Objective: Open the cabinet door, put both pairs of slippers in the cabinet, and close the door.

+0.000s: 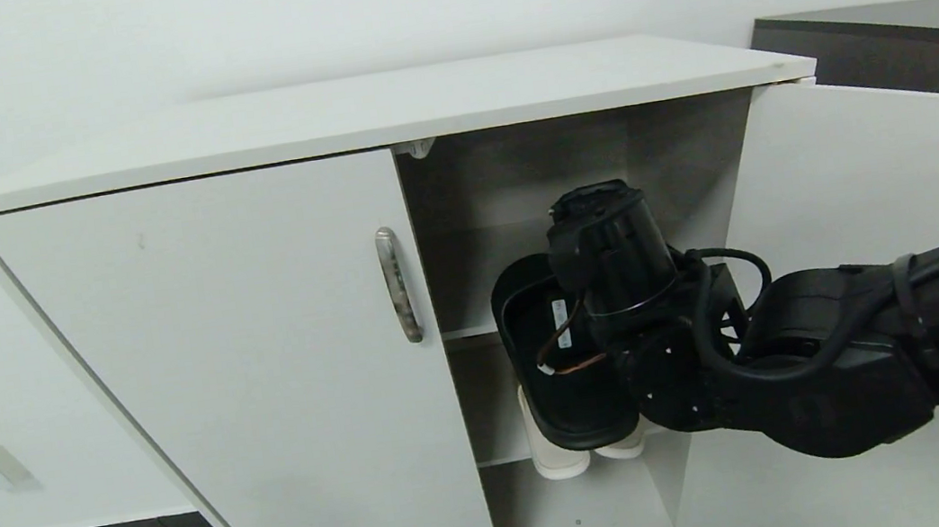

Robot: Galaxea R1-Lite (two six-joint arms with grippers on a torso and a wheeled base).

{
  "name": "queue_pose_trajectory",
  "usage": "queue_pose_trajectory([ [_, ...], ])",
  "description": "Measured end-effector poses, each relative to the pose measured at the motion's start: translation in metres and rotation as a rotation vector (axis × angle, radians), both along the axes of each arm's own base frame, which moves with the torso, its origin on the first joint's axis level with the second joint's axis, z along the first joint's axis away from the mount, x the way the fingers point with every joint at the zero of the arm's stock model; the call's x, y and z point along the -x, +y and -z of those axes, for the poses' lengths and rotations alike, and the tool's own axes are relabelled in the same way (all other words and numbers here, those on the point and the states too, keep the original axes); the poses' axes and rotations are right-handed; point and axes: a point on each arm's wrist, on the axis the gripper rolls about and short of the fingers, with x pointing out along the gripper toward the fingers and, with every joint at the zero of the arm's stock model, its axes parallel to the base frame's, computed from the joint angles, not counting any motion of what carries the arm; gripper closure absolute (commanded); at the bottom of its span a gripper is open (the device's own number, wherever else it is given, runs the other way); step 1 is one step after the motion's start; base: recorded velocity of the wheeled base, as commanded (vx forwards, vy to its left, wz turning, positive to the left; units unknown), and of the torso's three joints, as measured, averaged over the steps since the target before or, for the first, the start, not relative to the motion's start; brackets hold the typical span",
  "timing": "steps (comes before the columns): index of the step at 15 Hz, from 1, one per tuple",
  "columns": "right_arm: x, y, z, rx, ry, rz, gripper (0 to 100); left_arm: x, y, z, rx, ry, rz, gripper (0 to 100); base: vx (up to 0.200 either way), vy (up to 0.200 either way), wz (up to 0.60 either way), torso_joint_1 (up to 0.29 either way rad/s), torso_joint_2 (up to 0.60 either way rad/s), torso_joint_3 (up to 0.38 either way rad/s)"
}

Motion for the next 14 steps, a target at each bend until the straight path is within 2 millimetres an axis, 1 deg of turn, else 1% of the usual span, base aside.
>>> queue_pose_trajectory([
  [4, -0.018, 0.002, 0.005, -0.020, 0.012, -0.039, 100, 0.000, 0.000, 0.000, 0.001, 0.000, -0.001, 100, 0.000, 0.000, 0.00, 0.000, 0.00, 0.000],
  [8, -0.044, 0.001, -0.001, -0.043, 0.015, -0.068, 100, 0.000, 0.000, 0.000, 0.001, 0.000, 0.000, 100, 0.000, 0.000, 0.00, 0.000, 0.00, 0.000],
  [10, -0.056, 0.002, -0.002, -0.047, 0.016, -0.061, 100, 0.000, 0.000, 0.000, 0.002, 0.000, -0.001, 100, 0.000, 0.000, 0.00, 0.000, 0.00, 0.000],
  [13, -0.075, 0.007, -0.010, -0.062, -0.020, -0.031, 100, 0.000, 0.000, 0.000, 0.002, 0.000, -0.001, 100, 0.000, 0.000, 0.00, 0.000, 0.00, 0.000],
  [14, -0.081, 0.008, -0.009, -0.055, -0.027, -0.019, 100, 0.000, 0.000, 0.000, 0.002, 0.000, -0.001, 100, 0.000, 0.000, 0.00, 0.000, 0.00, 0.000],
])
